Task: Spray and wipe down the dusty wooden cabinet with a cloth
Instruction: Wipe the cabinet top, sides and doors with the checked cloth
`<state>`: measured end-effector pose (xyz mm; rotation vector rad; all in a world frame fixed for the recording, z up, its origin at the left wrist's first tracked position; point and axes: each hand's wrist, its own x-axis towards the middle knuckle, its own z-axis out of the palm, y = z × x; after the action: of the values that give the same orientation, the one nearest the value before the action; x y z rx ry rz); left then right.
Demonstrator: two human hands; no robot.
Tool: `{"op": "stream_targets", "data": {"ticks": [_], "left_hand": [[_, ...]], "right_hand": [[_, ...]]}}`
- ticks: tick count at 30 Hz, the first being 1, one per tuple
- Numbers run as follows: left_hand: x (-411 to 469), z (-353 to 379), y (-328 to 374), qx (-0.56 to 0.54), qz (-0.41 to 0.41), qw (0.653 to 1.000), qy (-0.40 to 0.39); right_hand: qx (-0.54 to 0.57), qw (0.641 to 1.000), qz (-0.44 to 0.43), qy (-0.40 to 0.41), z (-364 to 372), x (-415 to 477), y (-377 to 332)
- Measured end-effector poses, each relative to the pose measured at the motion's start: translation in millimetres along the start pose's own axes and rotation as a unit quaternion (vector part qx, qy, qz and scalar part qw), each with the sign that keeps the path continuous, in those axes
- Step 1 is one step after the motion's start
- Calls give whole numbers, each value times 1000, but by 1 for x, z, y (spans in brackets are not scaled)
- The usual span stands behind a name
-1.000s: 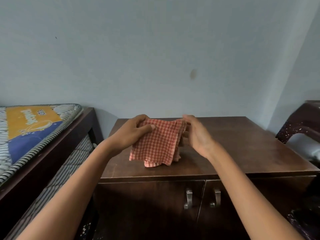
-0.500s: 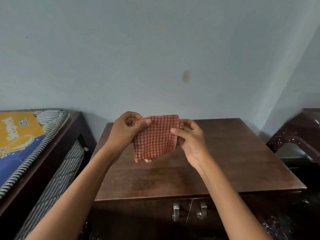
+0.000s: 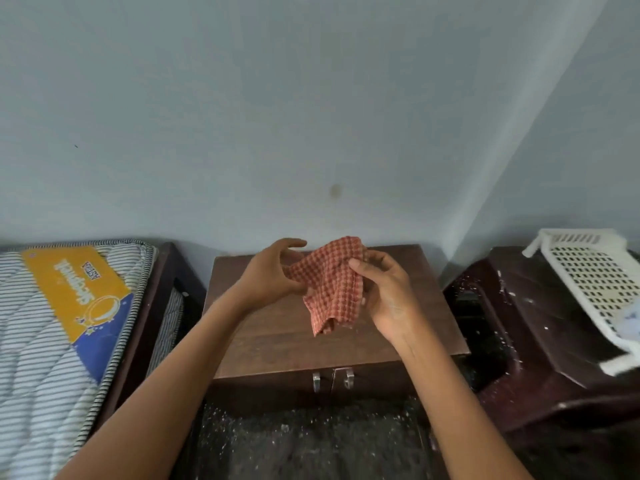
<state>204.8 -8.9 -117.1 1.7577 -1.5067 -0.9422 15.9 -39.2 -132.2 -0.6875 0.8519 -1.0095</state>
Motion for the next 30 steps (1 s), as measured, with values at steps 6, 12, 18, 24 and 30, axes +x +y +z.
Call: {"op": "stream_targets", "data": {"ticks": [6, 12, 18, 24, 30], "left_hand": [[-20, 31, 50, -209, -151, 965, 40], [-2, 113, 111, -166, -143, 966, 140], [32, 199, 189, -134, -121, 958, 222], [85, 265, 273, -198, -81, 959, 185], [129, 333, 316, -279, -90, 951, 98]], "right_hand": [[13, 1000, 9, 14, -13, -36, -58], [-488, 840, -212, 105, -76, -17, -84], [-524, 809, -235, 122, -149, -11, -163], [-552, 820, -122, 93, -213, 1, -296], [-548, 834, -20, 63, -284, 27, -379]]}}
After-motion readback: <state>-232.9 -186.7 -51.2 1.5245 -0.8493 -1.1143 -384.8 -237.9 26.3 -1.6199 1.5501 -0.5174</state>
